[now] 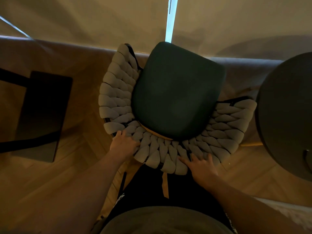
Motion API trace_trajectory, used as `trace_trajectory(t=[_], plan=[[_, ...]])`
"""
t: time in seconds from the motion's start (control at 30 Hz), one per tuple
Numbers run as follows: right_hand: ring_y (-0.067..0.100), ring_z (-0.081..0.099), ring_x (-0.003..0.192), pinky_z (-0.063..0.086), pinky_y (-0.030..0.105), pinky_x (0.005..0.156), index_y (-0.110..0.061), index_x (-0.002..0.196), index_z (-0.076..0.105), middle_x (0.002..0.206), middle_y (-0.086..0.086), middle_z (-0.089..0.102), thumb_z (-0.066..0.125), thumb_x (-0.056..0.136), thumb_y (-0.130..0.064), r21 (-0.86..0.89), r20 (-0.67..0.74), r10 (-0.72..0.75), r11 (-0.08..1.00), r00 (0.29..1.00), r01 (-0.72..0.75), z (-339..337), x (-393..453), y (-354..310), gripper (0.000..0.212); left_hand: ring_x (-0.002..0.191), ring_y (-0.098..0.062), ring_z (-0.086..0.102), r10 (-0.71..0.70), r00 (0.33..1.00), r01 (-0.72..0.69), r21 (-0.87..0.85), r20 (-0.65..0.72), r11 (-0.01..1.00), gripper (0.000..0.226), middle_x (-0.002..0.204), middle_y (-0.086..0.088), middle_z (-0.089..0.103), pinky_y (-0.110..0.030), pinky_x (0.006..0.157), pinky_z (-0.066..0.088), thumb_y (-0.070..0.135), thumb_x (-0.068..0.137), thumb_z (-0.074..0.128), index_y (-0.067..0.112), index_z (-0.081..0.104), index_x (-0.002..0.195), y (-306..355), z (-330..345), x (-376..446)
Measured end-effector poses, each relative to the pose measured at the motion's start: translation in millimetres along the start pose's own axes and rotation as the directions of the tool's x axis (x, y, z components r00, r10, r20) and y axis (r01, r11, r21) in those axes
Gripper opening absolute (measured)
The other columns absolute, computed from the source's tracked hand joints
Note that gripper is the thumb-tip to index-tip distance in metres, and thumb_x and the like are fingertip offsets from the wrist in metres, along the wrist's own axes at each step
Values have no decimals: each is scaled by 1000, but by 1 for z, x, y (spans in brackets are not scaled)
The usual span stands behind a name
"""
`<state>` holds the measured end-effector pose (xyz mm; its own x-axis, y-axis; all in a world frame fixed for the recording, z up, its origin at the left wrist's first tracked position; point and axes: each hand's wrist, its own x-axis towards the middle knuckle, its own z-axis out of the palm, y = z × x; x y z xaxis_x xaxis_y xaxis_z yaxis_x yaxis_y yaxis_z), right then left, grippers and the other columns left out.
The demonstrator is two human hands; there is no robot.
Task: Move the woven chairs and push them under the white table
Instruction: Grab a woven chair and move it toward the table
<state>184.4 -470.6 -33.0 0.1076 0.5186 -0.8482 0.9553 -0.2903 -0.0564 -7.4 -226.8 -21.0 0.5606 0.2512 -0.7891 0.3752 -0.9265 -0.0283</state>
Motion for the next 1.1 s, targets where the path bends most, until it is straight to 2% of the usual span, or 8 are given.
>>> trace_trajectory(t=[0.23,0.47,0.63,0.83,1.0,1.1], plan=[[33,31,147,10,63,116,-47,158,-4,166,12,19,42,102,-37,-40,7,-9,999,1000,9,1,-3,12,73,116,-29,42,-24,999,23,-43,-20,999,31,113,-1,60,-44,94,33,36,98,44,35,55,128,13,5,-7],[34,28,148,7,64,117,-49,157,-7,167,11,18,41,102,-40,-159,27,-41,986,999,45,-9,4,42,73,111,-30,46,-94,994,86,-132,-54,987,31,109,-1,64,-43,90,36,37,95,47,34,58,124,39,16,-10],[36,30,147,7,64,116,-50,157,-3,165,11,22,48,100,-38,-271,41,-102,956,994,109,-30,13,69,78,120,-33,44,-183,983,174,-211,-23,962,40,122,0,61,-44,96,34,43,91,56,38,52,130,63,16,-7],[37,31,146,11,63,117,-48,158,5,162,13,27,48,100,-37,-416,61,-235,878,970,238,-63,27,112,74,121,-33,44,-297,953,297,-335,52,894,42,126,0,62,-45,99,33,42,91,52,40,49,133,100,12,0],[36,29,147,12,62,118,-48,159,3,163,9,29,42,102,-39,-553,110,-335,762,936,337,-95,48,145,69,121,-35,45,-350,930,364,-422,113,830,49,125,1,63,-45,100,35,43,90,53,47,44,138,130,2,7],[36,28,148,14,62,118,-49,158,3,160,9,34,41,104,-44,-610,131,-385,695,914,380,-114,67,159,66,119,-32,46,-406,907,408,-483,115,775,47,125,2,61,-43,99,36,45,90,52,44,47,137,143,-2,14]])
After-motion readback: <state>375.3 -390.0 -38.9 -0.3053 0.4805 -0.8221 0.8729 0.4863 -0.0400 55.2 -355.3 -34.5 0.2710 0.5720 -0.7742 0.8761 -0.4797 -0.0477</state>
